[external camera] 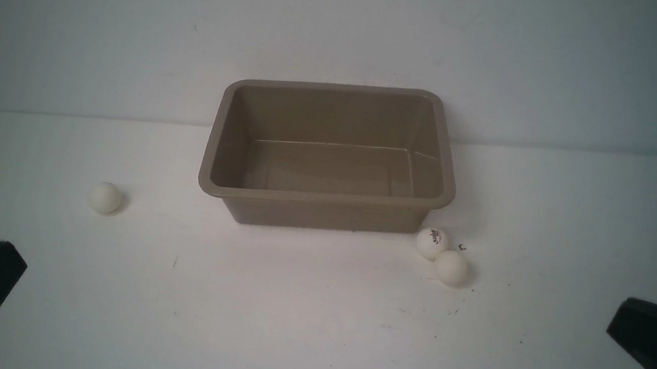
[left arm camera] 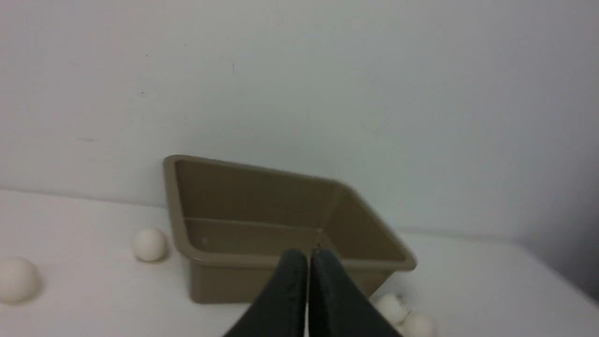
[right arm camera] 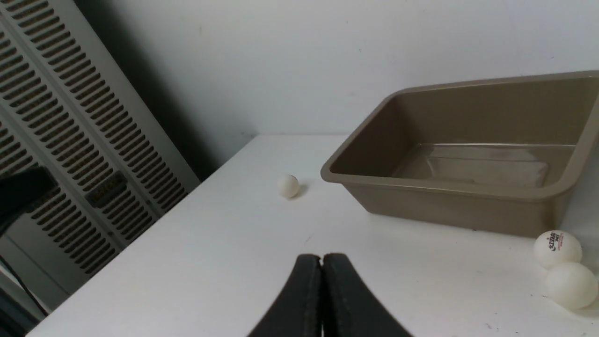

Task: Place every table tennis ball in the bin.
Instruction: Use the right arm to clamp the table tennis ball closest to it

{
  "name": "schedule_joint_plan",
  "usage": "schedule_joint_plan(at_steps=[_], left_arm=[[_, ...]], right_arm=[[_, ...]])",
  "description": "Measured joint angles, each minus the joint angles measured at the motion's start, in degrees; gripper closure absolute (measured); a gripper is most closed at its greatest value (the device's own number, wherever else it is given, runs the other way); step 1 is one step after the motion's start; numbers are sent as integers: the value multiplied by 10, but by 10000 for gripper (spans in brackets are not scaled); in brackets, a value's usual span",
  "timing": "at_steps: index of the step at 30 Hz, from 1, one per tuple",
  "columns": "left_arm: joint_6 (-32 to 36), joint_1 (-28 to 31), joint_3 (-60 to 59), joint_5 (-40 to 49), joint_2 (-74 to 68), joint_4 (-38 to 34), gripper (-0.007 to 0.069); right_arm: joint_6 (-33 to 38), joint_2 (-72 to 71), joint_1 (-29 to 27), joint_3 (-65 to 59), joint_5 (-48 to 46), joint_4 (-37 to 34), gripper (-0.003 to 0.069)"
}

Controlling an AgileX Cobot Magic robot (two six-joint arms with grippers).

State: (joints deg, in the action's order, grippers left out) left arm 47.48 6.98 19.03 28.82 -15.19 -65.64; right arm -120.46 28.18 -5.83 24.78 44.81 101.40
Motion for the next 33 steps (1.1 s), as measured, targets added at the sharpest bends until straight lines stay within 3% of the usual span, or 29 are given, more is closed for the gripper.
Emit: schedule_joint_plan(at_steps=[4,9,12,15,19,22,24,26,33], left_arm=[[-10,0,80,46,-95,112,628],[-69,0,220,121,-232,265,628],[-80,0,253,144,-260,296,628],[-82,0,272,152,-270,309,628],[-77,0,275,162,-271,316,628],[-75,0,275,162,-271,319,628],[-75,0,275,162,-271,325,628],[-75,0,275,165,-271,329,628],[-75,0,275,191,-271,336,628]], right_arm=[[29,53,0,22,0,0,673],[104,178,0,88,0,0,671],[162,221,0,110,-3,0,671],[290,267,0,138,-26,0,670],[397,295,16,160,-117,0,671],[391,317,44,164,-245,0,671],[342,341,62,164,-354,-2,671],[302,359,68,164,-404,-8,671],[166,437,68,164,-404,-26,670]])
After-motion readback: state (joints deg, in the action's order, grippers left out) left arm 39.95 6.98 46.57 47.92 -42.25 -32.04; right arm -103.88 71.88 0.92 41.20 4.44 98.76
